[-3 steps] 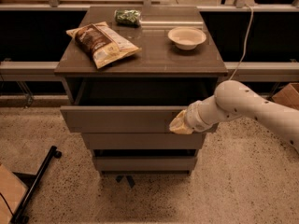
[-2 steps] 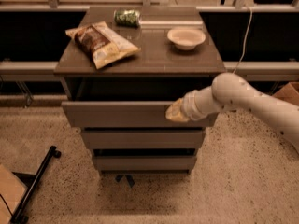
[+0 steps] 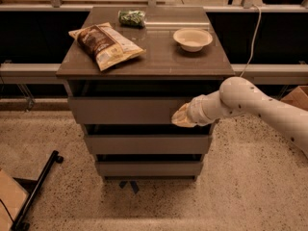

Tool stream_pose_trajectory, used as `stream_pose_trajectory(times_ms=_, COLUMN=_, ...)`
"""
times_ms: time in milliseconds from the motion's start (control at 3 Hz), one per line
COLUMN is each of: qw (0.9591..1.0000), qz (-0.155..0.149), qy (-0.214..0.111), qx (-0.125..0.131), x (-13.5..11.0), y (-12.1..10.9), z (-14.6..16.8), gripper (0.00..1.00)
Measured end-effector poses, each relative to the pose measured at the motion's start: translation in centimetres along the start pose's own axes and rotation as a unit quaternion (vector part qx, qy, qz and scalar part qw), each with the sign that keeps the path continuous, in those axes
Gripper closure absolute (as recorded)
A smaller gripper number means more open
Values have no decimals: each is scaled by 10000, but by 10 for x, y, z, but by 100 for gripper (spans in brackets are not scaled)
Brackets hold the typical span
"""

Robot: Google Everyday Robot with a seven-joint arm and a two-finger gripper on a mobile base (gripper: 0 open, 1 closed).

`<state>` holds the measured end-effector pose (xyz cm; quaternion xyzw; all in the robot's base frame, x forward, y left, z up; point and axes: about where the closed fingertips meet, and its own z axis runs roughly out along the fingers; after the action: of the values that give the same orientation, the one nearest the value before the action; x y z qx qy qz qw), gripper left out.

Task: Close top drawer

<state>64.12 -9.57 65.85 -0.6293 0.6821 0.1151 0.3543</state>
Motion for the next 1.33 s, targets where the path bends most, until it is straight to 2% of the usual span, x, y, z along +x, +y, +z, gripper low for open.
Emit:
stream_pose_trajectory(times_ms=667, qw=10000, qz=-6, qy=-12, qx=-40, x=-1, y=2, z=4, gripper=34)
stream_pose_trajectory(times_ms=1000, qw=10000, qz=-10, qy=-20, qx=-67, x=-2, y=4, z=7, gripper=4)
stream_pose_trajectory(times_ms=1333, qw=10000, qz=-11, qy=-22, qx=-75, x=-2, y=4, z=8, gripper=0)
